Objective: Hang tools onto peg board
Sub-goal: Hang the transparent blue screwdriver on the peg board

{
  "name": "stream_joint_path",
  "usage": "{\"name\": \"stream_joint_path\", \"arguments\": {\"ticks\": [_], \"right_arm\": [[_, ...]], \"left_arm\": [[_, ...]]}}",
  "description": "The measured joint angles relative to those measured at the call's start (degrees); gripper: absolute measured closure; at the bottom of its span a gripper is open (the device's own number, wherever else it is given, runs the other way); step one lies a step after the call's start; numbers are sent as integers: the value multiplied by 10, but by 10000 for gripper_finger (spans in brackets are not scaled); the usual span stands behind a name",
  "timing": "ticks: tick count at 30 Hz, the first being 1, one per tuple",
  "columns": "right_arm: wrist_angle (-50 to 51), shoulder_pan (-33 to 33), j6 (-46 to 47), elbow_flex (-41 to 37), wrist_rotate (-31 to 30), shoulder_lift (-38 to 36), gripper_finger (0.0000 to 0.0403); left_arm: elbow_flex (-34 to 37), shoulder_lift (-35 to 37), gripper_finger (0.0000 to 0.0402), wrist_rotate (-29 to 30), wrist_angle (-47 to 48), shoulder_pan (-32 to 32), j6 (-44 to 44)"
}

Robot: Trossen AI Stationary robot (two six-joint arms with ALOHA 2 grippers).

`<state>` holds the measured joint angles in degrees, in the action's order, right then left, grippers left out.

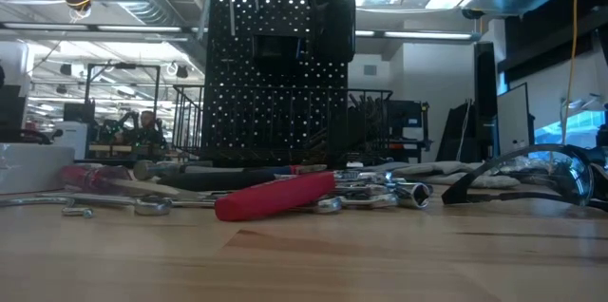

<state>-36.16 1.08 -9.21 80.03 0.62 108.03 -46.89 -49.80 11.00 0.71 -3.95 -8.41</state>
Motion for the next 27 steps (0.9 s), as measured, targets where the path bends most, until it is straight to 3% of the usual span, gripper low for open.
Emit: {"name": "stream_joint_path", "arguments": {"ticks": [8, 14, 20, 27], "right_arm": [[4, 0, -12, 0, -10, 0, 253], [1, -1, -20, 0, -21, 0, 262], [12, 0, -53, -1, -42, -15, 260], [32, 1, -70, -1, -62, -73, 260]], "left_arm": [[0, -7, 252, 4, -2, 0, -25], [0, 8, 209, 68, 1, 0, -41], [0, 62, 188, 81, 64, -2, -41], [0, 132, 191, 112, 201, -1, 24]]}}
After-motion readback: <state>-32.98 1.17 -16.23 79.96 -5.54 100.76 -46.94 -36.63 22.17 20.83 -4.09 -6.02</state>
